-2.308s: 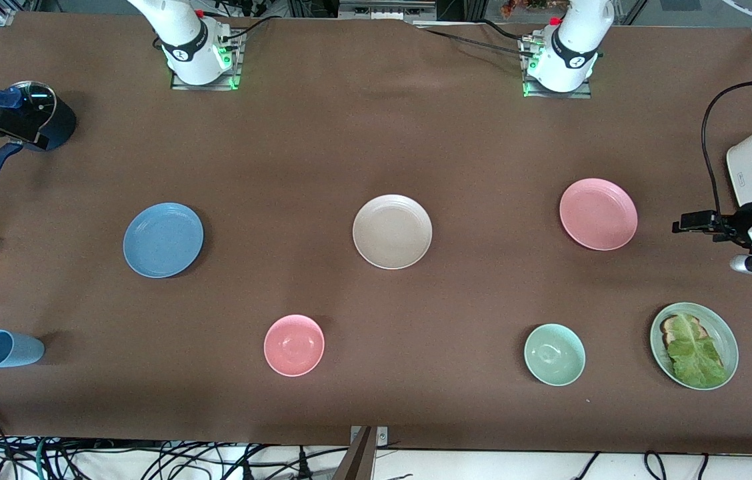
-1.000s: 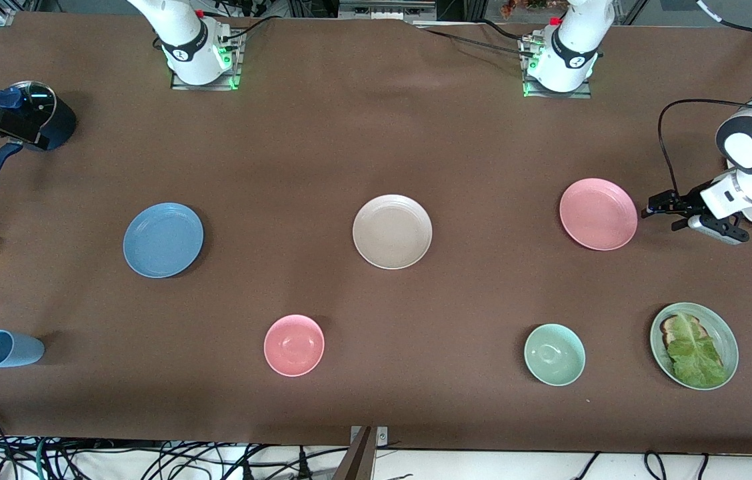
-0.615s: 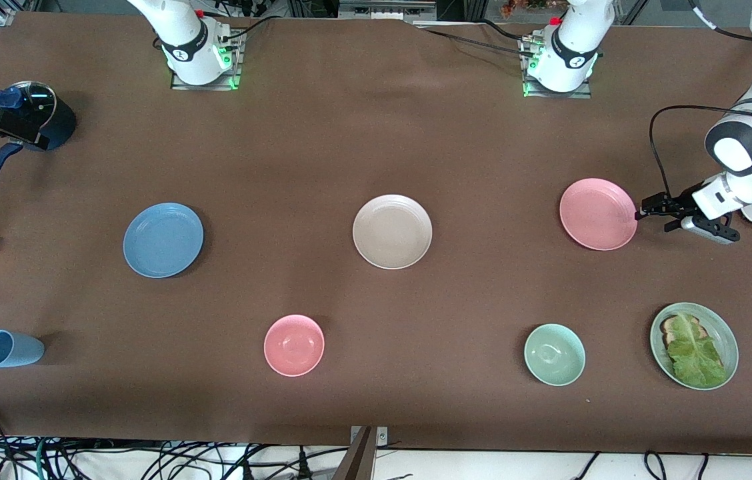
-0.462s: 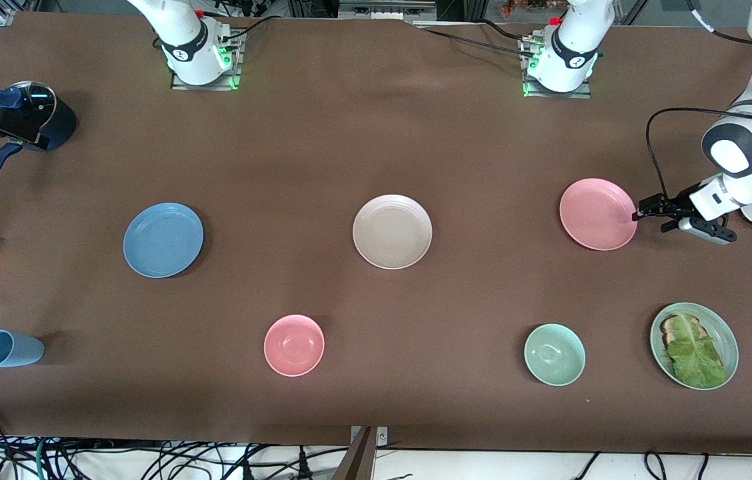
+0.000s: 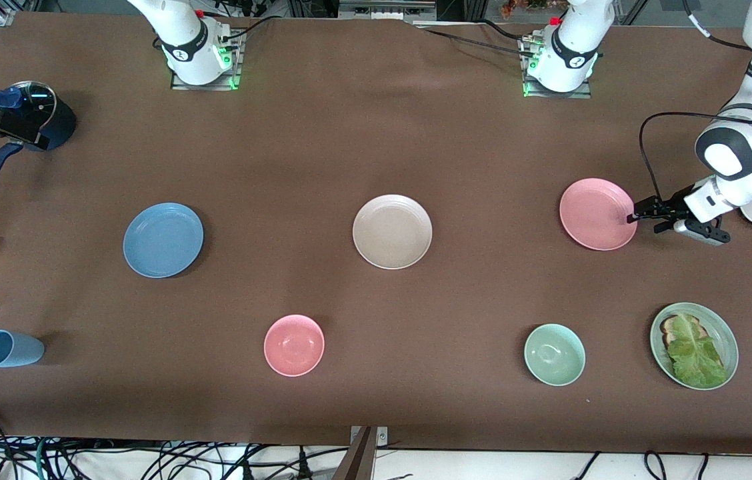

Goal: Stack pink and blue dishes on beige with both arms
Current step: 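Lower the left gripper onto the pink plate rim and close it, then carry the pink plate with the left gripper onto the beige plate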

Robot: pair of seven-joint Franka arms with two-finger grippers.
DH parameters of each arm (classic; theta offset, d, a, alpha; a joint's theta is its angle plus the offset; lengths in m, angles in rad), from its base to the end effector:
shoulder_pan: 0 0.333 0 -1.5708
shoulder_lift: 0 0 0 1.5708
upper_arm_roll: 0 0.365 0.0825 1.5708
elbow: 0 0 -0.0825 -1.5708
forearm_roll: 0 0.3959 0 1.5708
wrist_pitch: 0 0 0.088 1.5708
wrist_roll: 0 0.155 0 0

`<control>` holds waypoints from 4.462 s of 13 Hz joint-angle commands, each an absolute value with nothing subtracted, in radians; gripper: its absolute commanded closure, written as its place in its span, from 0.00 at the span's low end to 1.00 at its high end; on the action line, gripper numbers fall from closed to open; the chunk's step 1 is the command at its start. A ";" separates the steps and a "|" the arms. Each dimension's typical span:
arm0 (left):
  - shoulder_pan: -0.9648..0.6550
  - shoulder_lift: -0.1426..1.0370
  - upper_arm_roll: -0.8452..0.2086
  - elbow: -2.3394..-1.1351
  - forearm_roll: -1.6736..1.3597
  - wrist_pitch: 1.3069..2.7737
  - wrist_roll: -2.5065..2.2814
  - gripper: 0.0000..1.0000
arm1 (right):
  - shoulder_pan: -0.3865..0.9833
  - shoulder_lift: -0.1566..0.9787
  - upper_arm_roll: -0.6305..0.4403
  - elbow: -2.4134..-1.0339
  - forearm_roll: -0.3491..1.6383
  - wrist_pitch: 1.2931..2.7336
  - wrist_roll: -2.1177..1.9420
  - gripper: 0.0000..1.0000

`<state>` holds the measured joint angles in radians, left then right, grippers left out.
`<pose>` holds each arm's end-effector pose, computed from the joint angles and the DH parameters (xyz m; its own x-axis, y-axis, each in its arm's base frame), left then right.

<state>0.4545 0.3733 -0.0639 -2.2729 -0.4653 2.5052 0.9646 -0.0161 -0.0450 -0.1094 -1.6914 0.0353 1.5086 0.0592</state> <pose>0.5019 0.1947 0.1696 0.9833 -0.1611 0.0849 -0.1790 -0.9405 0.2887 0.5293 -0.0623 0.5881 0.9738 -0.1794 -0.1397 -0.1856 -0.9821 -0.0319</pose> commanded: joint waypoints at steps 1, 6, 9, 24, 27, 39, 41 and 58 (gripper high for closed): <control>0.434 0.370 -0.063 -2.325 -0.557 2.589 1.058 0.20 | -0.028 -0.035 -0.104 -1.666 0.043 1.488 0.041 0.00; 0.428 0.379 -0.060 -2.347 -0.712 2.594 1.244 0.18 | -0.028 -0.035 -0.104 -1.666 0.043 1.488 0.043 0.00; 0.428 0.357 -0.046 -2.368 -0.712 2.592 1.270 0.17 | -0.028 -0.035 -0.104 -1.666 0.043 1.488 0.043 0.00; 0.434 0.282 -0.034 -2.414 -0.713 2.571 1.325 1.00 | -0.028 -0.035 -0.104 -1.666 0.043 1.488 0.041 0.00; 0.436 0.285 -0.034 -2.413 -0.715 2.572 1.324 1.00 | -0.028 -0.035 -0.104 -1.666 0.043 1.488 0.041 0.00; 0.319 0.153 -0.269 -2.335 -0.503 2.468 0.475 1.00 | -0.028 -0.034 -0.104 -1.666 0.044 1.489 0.041 0.00; 0.308 0.155 -0.363 -2.312 -0.500 2.473 0.301 1.00 | -0.028 -0.034 -0.104 -1.666 0.044 1.489 0.043 0.00; -0.210 0.454 -0.397 -2.080 0.058 2.652 -0.797 1.00 | -0.028 -0.034 -0.104 -1.667 0.046 1.488 0.041 0.00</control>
